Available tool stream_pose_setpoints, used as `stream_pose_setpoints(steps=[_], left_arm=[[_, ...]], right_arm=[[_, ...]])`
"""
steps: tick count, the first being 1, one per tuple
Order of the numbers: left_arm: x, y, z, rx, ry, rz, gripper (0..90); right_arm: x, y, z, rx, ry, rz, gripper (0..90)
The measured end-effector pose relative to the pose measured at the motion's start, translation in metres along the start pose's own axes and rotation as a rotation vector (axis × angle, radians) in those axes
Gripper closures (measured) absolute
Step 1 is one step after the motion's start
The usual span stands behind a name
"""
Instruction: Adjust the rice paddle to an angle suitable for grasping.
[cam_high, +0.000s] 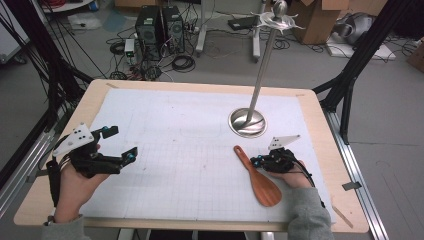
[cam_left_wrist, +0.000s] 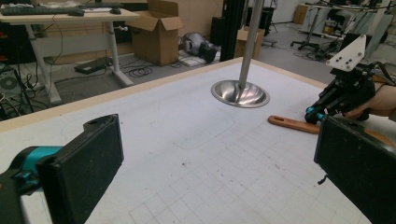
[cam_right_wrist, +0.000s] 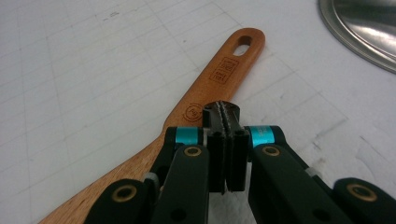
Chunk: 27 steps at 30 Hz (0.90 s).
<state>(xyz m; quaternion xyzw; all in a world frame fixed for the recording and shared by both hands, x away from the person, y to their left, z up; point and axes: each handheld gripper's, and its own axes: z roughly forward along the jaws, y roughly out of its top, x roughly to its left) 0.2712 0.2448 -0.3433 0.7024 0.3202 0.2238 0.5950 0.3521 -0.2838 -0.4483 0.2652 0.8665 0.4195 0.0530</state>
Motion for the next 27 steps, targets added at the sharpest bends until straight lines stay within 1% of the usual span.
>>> stream_pose_setpoints(steps=[6, 11, 12, 17, 21, 26, 27], left_arm=[[0.0, -0.001, -0.003, 0.001, 0.006, -0.003, 1.8], [0.001, -0.001, -0.004, 0.004, 0.009, -0.002, 1.8], [0.001, -0.001, -0.004, 0.005, 0.008, 0.001, 1.8], [0.001, -0.002, -0.006, 0.004, 0.012, -0.006, 1.8], [0.002, -0.002, -0.007, 0.006, 0.013, -0.002, 1.8], [0.001, -0.003, -0.008, 0.003, 0.011, -0.007, 1.8], [0.001, -0.003, -0.008, 0.003, 0.011, -0.007, 1.8]], right_arm=[[0.001, 0.002, 0.003, 0.0, 0.011, 0.002, 89.4], [0.004, 0.006, 0.006, 0.01, 0.01, -0.007, 89.4], [0.005, 0.008, 0.009, 0.011, 0.015, -0.02, 89.4], [0.009, 0.013, 0.014, 0.025, 0.017, -0.036, 89.4], [0.012, 0.016, 0.017, 0.035, 0.024, -0.041, 89.4], [0.015, 0.02, 0.021, 0.041, 0.028, -0.066, 89.4], [0.016, 0.021, 0.022, 0.045, 0.028, -0.065, 89.4]])
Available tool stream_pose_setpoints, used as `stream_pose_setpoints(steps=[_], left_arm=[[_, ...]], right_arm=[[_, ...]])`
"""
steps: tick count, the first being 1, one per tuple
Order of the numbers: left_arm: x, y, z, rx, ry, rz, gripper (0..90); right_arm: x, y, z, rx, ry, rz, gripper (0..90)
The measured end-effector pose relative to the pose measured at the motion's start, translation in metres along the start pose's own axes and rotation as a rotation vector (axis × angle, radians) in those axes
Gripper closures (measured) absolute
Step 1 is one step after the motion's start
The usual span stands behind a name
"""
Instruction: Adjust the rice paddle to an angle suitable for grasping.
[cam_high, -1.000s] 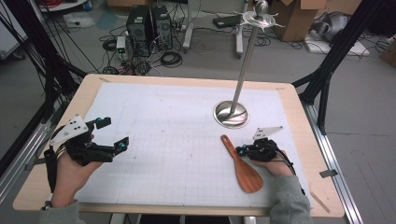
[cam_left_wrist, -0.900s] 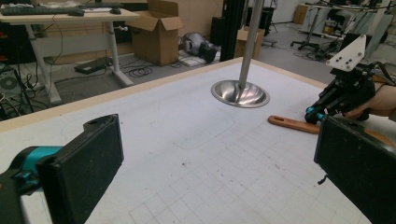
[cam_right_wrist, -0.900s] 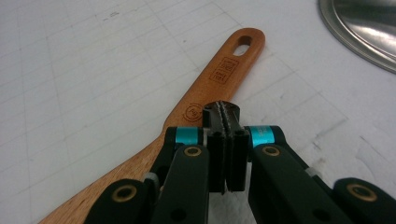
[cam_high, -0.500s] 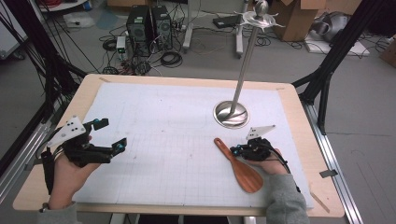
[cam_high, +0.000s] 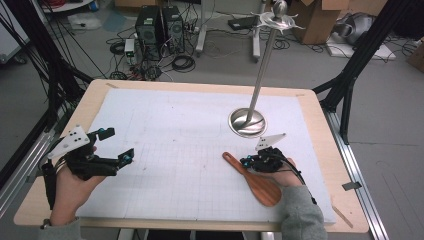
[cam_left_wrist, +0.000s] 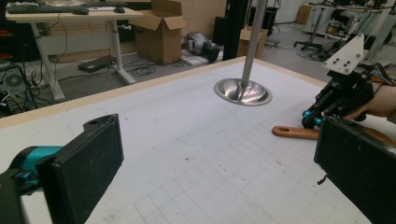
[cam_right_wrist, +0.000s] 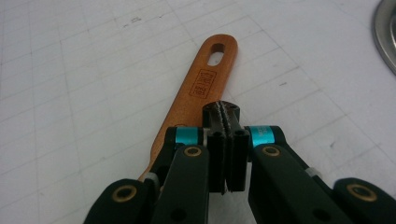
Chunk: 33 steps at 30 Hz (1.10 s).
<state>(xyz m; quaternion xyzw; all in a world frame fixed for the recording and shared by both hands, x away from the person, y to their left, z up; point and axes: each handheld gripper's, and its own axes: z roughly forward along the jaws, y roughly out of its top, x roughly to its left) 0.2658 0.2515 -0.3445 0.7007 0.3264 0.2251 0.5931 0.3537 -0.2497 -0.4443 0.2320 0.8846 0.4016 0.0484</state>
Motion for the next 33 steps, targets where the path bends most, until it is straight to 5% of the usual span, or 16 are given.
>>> stream_pose_setpoints(steps=[18, 33], left_arm=[[-0.001, 0.001, -0.003, -0.011, -0.014, 0.002, 1.8], [-0.003, 0.007, 0.008, -0.02, -0.045, -0.002, 1.8]], right_arm=[[0.009, 0.012, 0.006, 0.004, 0.017, -0.039, 87.0], [0.018, 0.022, -0.01, -0.048, -0.055, 0.02, 43.9]])
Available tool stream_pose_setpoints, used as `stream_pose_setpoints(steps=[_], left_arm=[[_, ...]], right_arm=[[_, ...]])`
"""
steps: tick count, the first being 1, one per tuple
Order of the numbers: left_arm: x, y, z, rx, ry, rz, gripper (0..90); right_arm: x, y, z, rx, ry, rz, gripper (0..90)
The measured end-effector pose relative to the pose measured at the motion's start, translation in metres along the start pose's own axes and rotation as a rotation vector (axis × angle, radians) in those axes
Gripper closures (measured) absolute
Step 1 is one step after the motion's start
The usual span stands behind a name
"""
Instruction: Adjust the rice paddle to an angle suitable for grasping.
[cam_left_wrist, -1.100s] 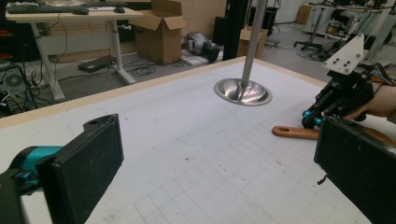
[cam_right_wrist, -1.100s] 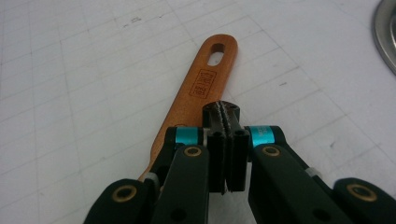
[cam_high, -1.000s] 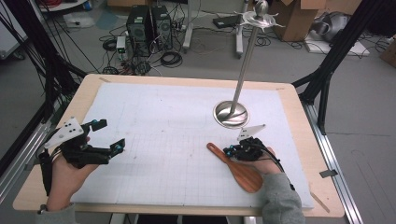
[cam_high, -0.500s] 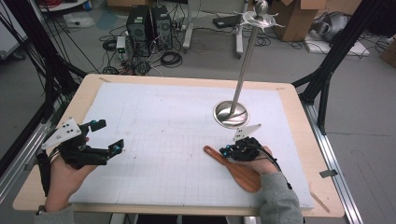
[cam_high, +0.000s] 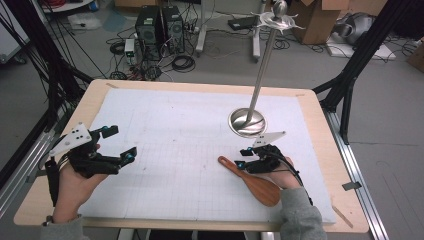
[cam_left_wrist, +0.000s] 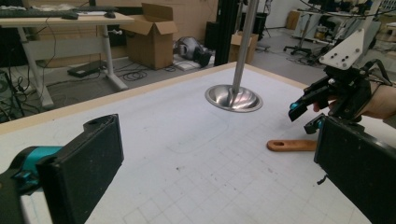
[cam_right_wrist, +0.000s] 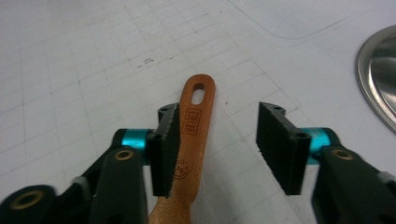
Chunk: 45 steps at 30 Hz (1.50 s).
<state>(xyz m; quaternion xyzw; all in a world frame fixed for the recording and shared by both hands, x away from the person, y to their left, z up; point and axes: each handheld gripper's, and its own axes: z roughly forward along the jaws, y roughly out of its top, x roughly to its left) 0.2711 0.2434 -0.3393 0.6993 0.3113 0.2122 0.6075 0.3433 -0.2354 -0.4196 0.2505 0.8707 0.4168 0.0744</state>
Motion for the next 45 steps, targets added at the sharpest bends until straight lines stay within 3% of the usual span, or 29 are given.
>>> stream_pose_setpoints(steps=[2, 3, 4, 6, 9, 11, 15, 27, 34, 41, 45], left_arm=[[-0.001, 0.001, 0.005, 0.004, -0.011, 0.008, 1.8], [-0.001, 0.001, 0.005, 0.004, -0.011, 0.008, 1.8], [-0.001, 0.001, 0.009, 0.011, -0.017, 0.009, 1.8], [-0.001, 0.001, 0.01, 0.012, -0.015, 0.008, 1.8], [0.0, 0.001, 0.015, 0.014, -0.017, 0.004, 1.8], [-0.001, 0.002, 0.021, 0.025, -0.011, -0.002, 1.8], [-0.005, 0.005, 0.026, 0.025, -0.027, 0.01, 1.8], [-0.005, 0.004, 0.035, 0.045, -0.037, 0.014, 1.8], [-0.005, 0.005, 0.038, 0.033, -0.043, 0.011, 1.8], [-0.006, 0.003, 0.043, 0.053, -0.067, 0.016, 1.8], [-0.006, 0.005, 0.037, 0.034, -0.063, 0.014, 1.8]], right_arm=[[0.002, 0.001, -0.002, 0.0, -0.009, 0.026, 34.8], [0.002, 0.001, -0.002, 0.0, -0.009, 0.026, 34.8], [0.003, 0.002, -0.004, -0.007, -0.018, 0.029, 26.2], [0.004, 0.003, -0.006, -0.019, -0.03, 0.031, 17.9], [0.007, 0.003, -0.007, -0.035, -0.004, 0.026, 11.3], [0.011, 0.003, -0.007, -0.039, 0.042, -0.013, 10.8], [0.015, 0.003, -0.008, -0.026, 0.047, -0.025, 10.8], [0.017, 0.001, -0.014, -0.015, -0.004, -0.012, 10.8], [0.016, 0.001, -0.015, 0.019, -0.052, 0.006, 10.9], [0.02, 0.001, -0.005, 0.105, -0.087, 0.012, 13.8], [0.021, 0.001, 0.003, 0.144, -0.083, 0.005, 14.1]])
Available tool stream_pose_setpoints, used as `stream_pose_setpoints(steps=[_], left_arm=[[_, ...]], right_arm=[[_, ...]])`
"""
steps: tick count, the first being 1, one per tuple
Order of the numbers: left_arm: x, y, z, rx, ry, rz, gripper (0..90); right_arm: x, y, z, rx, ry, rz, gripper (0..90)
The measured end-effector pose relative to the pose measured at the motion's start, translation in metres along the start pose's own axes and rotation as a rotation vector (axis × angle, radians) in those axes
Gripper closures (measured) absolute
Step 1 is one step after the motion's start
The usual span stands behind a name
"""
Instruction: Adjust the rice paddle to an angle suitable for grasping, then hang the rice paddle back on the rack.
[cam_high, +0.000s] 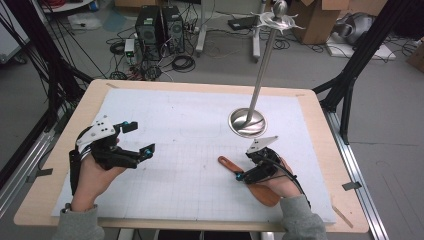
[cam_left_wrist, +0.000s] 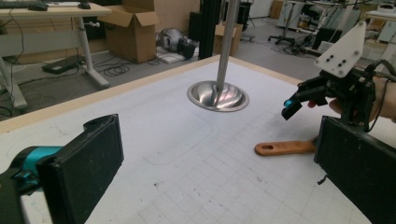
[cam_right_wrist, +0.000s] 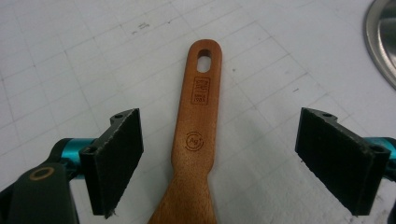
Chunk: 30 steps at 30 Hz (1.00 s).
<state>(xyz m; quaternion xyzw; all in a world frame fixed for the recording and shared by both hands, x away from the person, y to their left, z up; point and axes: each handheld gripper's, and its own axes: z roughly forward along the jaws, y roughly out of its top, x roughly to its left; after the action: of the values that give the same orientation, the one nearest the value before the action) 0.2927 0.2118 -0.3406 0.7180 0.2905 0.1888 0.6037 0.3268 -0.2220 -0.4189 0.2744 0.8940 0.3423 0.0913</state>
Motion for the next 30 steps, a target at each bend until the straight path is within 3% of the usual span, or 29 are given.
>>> stream_pose_setpoints(steps=[4, 20, 30], left_arm=[[0.001, -0.001, -0.003, -0.002, 0.003, -0.003, 1.8], [0.001, -0.002, -0.003, 0.006, 0.011, -0.005, 1.8], [0.001, -0.003, -0.002, 0.008, 0.007, -0.008, 1.8]], right_arm=[[-0.001, 0.0, 0.003, 0.016, -0.015, 0.027, 14.2], [0.003, 0.002, 0.012, 0.054, -0.001, 0.015, 16.4], [0.004, 0.003, 0.016, 0.085, -0.003, 0.016, 22.7]])
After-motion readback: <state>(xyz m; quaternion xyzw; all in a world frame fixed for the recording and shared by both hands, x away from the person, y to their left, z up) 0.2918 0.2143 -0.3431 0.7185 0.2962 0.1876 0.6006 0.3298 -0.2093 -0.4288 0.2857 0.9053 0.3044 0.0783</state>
